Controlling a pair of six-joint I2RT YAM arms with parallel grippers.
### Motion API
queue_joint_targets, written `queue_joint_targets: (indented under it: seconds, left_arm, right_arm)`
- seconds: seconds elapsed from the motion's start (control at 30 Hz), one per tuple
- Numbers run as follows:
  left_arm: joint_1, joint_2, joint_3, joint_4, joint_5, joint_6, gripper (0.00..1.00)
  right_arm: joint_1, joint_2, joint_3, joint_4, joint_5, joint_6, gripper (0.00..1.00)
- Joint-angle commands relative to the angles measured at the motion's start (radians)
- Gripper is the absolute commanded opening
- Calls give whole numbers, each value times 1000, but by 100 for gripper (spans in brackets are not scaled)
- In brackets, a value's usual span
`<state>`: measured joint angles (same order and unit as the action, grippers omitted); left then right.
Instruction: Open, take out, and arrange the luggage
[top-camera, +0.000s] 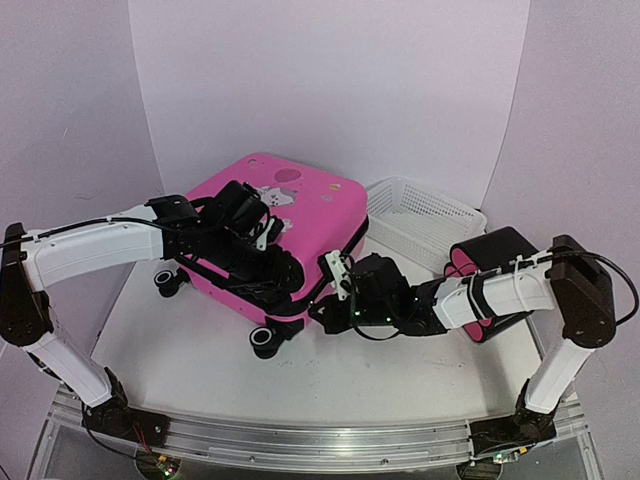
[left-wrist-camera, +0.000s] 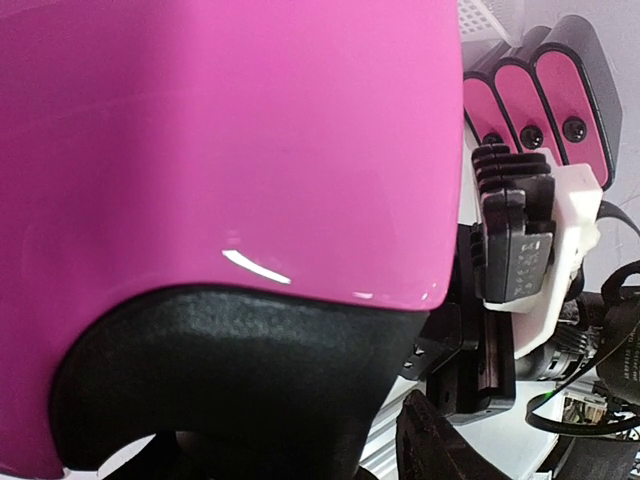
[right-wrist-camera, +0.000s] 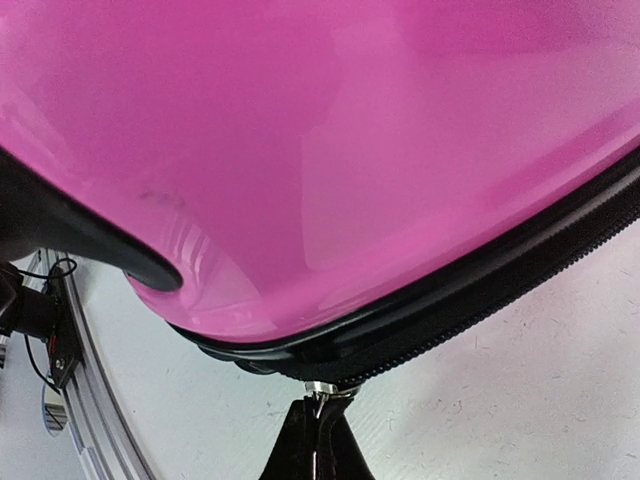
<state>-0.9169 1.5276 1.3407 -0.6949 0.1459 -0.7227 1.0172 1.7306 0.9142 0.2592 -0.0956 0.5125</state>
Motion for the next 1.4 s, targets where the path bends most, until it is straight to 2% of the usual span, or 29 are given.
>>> queue_joint_targets:
  seconds: [0.0,0.1,0.17,0.2,0.27,0.3,0.37,0.47,0.6,0.67,0.73,0.77,0.87,1.03,1.1,1.27,1.37]
  left_arm:
    - [4,-45,125,380,-53,129,25]
    - [3,-6,134,398,11,90,25]
    - [2,25,148,399,63,86,32]
    - [3,24,146,394,73,92,40]
    - [2,-5,119,361,57,131,67]
    - [5,-21,122,320,49,159,76]
    - [12,-58,136,202,5,229,87]
    - [115,-143,126,33,-3,295,96]
    - [412,-298,70,-69,52,365,100]
    - [584,-318,77,-94,79,416,99]
    - [747,-291,100,-100,141,444,99]
    - [811,-269,121,-99,174,446,99]
    - [959,-158,170,-70,254,436,99]
    - [997,30,241,-9,490,426,99]
    - [998,69,228,-1,514,413,99]
    - [987,-1,59,19,506,448,98]
    - [966,-51,-31,19,522,461,91]
  right_arm:
    - [87,-68,14,-34,-119,-74,1]
    - [121,7,115,-51,-136,-106,2]
    - [128,28,153,-54,-149,-107,4]
    - [127,19,128,-35,-115,-93,6]
    - [121,-17,77,-17,-50,-87,13]
    - [111,-37,51,-18,-32,-85,17]
    - [81,-73,9,-30,-23,-78,24]
    - [36,-118,-36,-76,-13,-62,48]
    - [-14,-189,-105,-108,-7,-30,67]
    - [-45,-226,-135,-110,-19,-5,74]
    - [-99,-255,-150,-110,-53,47,80]
    - [-131,-264,-151,-109,-74,90,86]
    - [-202,-248,-101,-109,-179,158,93]
    - [-243,-192,19,-107,-247,246,98]
    - [-279,-174,45,-98,-252,319,98]
    - [-344,-109,103,-45,-296,417,98]
    - [-362,-46,170,-43,-335,421,98]
